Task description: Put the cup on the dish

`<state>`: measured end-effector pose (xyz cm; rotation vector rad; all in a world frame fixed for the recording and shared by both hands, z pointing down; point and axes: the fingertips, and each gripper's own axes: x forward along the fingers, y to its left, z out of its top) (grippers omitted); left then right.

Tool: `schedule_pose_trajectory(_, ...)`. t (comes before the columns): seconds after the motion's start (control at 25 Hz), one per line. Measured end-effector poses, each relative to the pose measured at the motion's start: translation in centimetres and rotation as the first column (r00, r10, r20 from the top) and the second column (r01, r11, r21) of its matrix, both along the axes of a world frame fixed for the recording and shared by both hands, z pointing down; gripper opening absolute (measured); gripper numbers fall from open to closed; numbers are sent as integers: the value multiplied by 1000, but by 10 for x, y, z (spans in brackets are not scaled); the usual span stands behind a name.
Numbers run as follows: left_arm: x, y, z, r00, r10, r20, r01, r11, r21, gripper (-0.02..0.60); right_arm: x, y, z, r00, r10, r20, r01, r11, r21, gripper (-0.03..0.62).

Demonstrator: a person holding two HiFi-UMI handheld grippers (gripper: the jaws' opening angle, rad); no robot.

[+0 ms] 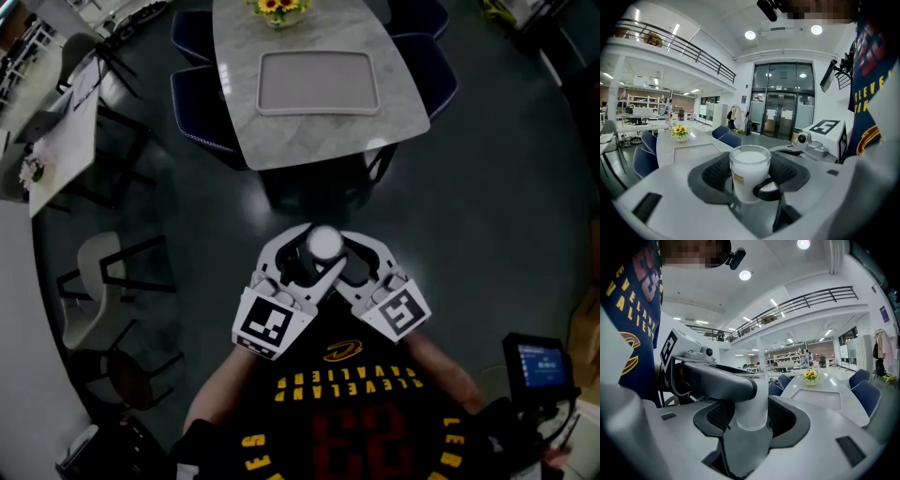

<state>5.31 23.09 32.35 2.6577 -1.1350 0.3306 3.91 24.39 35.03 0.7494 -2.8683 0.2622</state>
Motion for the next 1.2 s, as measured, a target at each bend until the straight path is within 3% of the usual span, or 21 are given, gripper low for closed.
schedule_pose_trajectory(0.56, -67, -136, -3, 996, 82, -21, -83, 996, -14, 265, -68, -136, -2, 997, 69, -15, -70, 997, -16, 218)
schedule_pose_trajectory(0.8, -91, -171, -8, 994, 106, -38, -107, 994, -8, 265, -92, -172, -7, 996, 90, -22, -90, 996, -16, 218)
schedule_pose_trajectory(1.2, -91, -221, 4, 989, 142, -44, -143, 990, -22, 265, -93, -223, 4, 993, 115, -15, -115, 993, -35, 218)
